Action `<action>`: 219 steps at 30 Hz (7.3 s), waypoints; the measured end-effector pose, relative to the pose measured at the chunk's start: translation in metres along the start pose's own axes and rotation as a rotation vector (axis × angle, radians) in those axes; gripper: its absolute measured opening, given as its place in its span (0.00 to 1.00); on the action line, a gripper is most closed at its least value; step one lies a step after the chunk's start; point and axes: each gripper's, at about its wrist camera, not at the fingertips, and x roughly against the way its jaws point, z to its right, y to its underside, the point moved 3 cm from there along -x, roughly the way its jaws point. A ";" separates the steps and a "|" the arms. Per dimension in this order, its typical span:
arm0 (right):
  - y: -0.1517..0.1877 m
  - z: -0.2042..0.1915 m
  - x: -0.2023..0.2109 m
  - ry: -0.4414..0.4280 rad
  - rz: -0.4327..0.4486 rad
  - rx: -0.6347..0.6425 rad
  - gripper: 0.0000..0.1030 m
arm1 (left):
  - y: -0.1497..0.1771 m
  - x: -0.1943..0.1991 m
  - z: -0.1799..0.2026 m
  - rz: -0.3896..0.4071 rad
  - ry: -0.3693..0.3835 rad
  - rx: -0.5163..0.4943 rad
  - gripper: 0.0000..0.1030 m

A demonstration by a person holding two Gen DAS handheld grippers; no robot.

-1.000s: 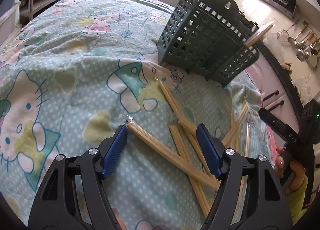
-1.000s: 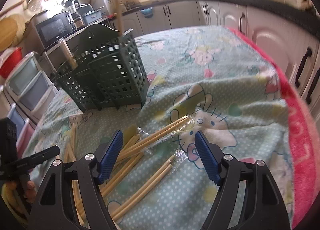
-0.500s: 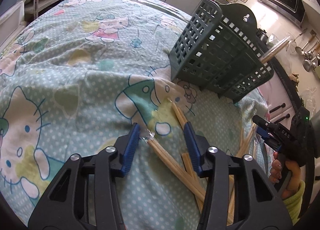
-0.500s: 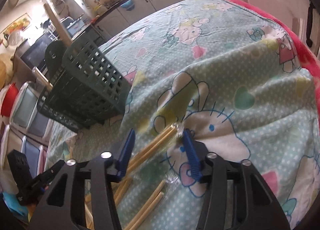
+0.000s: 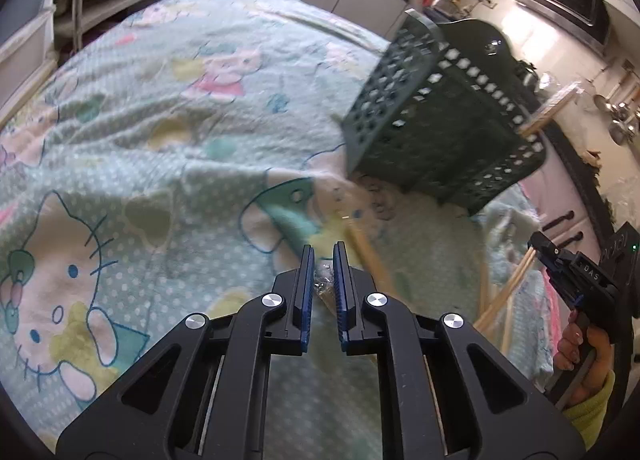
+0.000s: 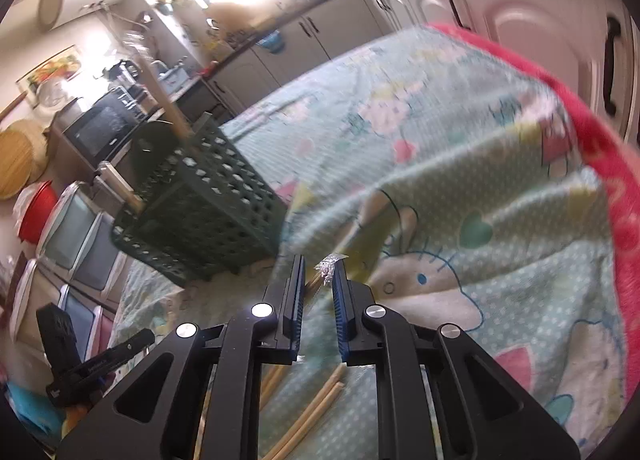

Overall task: Organize utensils
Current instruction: 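Lift both chopsticks upright and carry them over the green basket, then lower both chopsticks into the green basket slots, then open the left tool while the right tool opens, releasing the chopsticks, then raise both tools from the basket and move them down toward the chopstick pile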

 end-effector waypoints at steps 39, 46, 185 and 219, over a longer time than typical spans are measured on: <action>-0.065 -0.110 0.121 -0.116 0.301 0.353 0.05 | -0.090 0.094 0.123 0.240 0.206 -0.223 0.05; -0.077 -0.126 0.123 -0.132 0.323 0.379 0.05 | -0.108 0.112 0.142 0.286 0.248 -0.251 0.04; -0.024 -0.105 0.063 0.064 0.238 0.351 0.63 | -0.068 0.078 0.064 0.279 0.143 -0.133 0.90; 0.039 -0.066 0.043 0.122 0.065 0.352 0.63 | -0.001 0.035 0.042 0.065 0.139 -0.126 0.83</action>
